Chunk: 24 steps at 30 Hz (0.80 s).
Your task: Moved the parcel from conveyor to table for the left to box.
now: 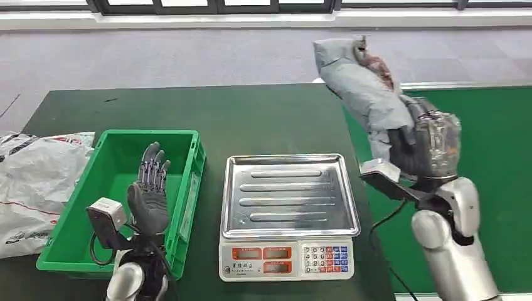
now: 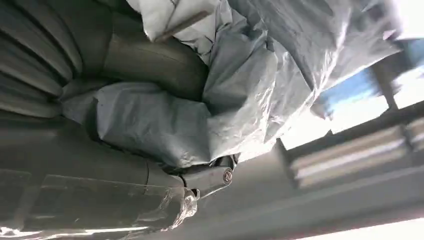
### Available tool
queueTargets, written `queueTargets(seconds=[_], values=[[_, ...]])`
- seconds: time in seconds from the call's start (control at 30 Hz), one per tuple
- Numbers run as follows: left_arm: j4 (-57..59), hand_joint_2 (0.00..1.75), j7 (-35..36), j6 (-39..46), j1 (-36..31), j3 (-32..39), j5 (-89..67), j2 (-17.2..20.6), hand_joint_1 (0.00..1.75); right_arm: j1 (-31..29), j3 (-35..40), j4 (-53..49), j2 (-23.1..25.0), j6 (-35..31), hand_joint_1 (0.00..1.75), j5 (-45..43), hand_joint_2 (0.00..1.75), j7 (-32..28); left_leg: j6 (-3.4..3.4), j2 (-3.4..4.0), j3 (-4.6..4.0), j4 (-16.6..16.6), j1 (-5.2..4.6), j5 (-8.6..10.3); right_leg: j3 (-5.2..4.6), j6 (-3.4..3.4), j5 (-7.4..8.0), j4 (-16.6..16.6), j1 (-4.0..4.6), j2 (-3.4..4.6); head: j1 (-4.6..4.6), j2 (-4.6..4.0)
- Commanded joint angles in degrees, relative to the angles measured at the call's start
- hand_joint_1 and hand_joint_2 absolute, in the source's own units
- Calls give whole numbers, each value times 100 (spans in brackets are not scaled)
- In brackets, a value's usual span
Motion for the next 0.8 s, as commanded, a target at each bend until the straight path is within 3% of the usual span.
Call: queueTargets(seconds=[0.03, 0.13, 0.57, 0.6, 0.63, 0.8], values=[[578, 0, -30, -70, -543, -359, 16, 141, 0, -844, 1999, 1504, 968, 630, 175, -1070, 175, -150, -9, 33, 11, -8, 5, 5, -7, -8, 15, -6, 3, 33, -2, 0], [547, 0, -50, -53, -405, -360, 11, 181, 0, -631, 2103, 1416, 1076, 691, 175, -1116, 175, -148, -19, 13, 55, -20, 9, 17, -4, -16, 15, -7, 10, 19, -2, 0], [187, 0, -28, -362, -47, -343, 74, 288, 0, -269, 2165, 1223, 1132, 1415, 175, -1221, 175, -111, -17, -2, 39, -10, 8, 17, -12, -14, 13, -1, 8, 6, -2, 0], [127, 0, -18, -373, -8, -309, 70, 279, 0, -326, 2232, 1368, 1143, 1502, 45, -1154, 175, -24, -17, 0, 39, -12, 7, 18, -13, -14, 15, -3, 8, 8, 0, 0], [104, 0, -15, -374, 6, -297, 68, 283, 0, -339, 2246, 1429, 1166, 1501, 0, -1147, 175, -18, -17, 0, 44, -19, 7, 22, -8, -13, 18, -10, 8, 7, 0, 0], [-67, 0, 20, -254, 201, -135, 1, 187, 0, -260, 2218, 1588, 1176, 1529, 0, -1012, 175, 132, -16, 3, 45, -16, 10, 20, -8, -12, 20, -10, 11, 12, -2, 0]])
